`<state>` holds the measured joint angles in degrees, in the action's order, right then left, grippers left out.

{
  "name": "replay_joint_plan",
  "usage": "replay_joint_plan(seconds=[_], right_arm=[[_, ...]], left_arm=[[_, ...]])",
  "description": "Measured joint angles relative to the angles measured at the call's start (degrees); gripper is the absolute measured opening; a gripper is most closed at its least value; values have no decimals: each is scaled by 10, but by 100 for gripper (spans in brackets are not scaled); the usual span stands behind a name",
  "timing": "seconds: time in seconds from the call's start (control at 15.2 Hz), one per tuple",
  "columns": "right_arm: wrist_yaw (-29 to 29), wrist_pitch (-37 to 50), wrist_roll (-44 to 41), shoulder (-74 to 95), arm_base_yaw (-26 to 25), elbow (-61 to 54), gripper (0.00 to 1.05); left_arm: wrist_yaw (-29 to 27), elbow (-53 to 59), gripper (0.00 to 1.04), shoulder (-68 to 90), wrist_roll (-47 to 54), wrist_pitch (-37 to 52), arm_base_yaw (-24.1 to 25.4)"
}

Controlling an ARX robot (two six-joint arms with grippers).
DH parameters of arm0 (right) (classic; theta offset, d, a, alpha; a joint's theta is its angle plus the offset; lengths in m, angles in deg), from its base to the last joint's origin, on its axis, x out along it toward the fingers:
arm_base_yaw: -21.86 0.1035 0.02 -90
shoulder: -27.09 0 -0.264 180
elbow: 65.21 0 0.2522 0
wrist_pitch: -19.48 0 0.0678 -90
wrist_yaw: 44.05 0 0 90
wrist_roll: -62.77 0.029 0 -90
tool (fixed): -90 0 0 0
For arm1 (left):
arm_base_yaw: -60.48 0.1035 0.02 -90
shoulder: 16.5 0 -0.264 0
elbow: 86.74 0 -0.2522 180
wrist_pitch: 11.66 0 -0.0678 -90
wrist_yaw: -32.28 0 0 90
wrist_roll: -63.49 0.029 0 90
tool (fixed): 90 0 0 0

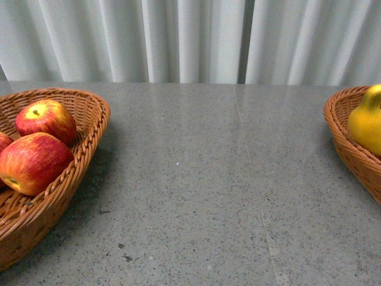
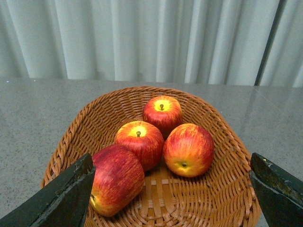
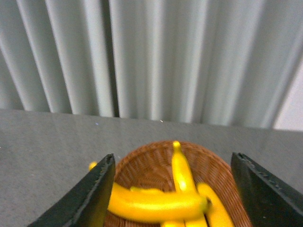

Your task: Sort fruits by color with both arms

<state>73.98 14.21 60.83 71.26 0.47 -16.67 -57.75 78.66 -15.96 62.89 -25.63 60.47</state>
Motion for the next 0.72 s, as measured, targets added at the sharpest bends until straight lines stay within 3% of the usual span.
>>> replay_joint_plan(seconds=[0.07,0.2,0.26,0.4,0.72], right_arm=[[-33,-19,6,-85,-13,-70,68],[-21,-81,11,-217,-51,-163,44],[-38,-97,11,-301,-33,-211,26],[-88,-90,11,-338,27,-231,4],[-193,-93,13,-384,129,-282,2]], left_arm=[[0,0,98,0,0,0,0],[0,0,98,0,0,0,0],[-1,0,98,0,0,0,0],[0,0,98,0,0,0,0],[0,0,98,0,0,0,0]])
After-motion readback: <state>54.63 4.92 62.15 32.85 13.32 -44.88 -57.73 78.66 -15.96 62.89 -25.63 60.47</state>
